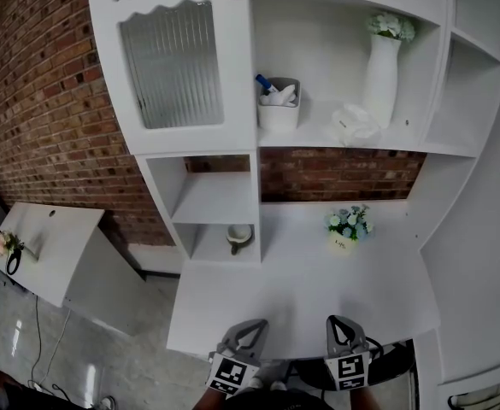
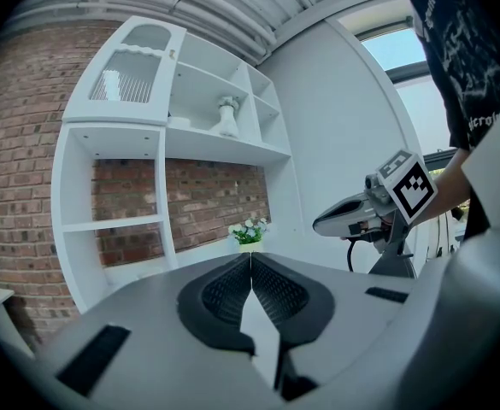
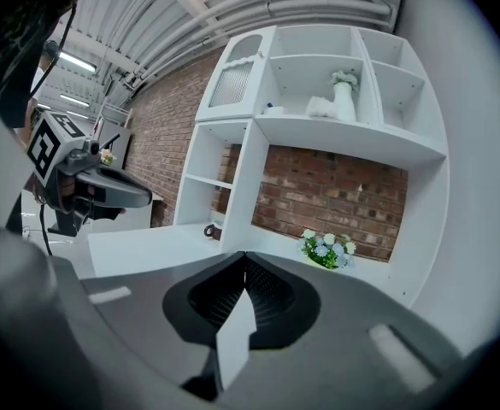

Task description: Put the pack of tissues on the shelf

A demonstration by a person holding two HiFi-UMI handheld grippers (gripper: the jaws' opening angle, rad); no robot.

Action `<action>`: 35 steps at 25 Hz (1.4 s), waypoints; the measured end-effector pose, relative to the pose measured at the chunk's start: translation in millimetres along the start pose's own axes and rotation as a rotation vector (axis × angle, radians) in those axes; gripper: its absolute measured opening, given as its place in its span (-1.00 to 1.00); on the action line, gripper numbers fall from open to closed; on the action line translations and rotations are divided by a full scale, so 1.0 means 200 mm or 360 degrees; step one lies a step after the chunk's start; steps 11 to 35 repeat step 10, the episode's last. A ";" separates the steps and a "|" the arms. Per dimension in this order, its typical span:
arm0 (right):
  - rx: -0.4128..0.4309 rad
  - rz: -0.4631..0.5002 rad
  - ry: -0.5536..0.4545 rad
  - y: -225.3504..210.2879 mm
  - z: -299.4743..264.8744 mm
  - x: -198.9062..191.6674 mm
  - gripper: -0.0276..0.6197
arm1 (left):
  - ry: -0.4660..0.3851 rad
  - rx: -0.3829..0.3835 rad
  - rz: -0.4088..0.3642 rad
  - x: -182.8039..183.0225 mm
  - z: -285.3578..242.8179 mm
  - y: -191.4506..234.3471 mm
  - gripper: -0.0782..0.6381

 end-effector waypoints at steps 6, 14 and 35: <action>0.0010 -0.0002 -0.0014 -0.01 -0.03 0.02 -0.90 | 0.0007 0.0015 -0.0008 -0.01 0.00 0.03 -0.75; 0.0013 0.0016 -0.0018 -0.02 -0.05 0.04 -0.90 | 0.0001 0.0026 0.0005 -0.01 0.00 0.05 -0.75; 0.0013 0.0016 -0.0018 -0.02 -0.05 0.04 -0.90 | 0.0001 0.0026 0.0005 -0.01 0.00 0.05 -0.75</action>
Point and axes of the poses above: the fingertips, and each gripper's own axes: z backward along the fingers, y to its left, x out of its top, the point moved 8 cm from there along z, backward along the fingers, and after that the axes turned 11 degrees about x, right-handed, at the moved point
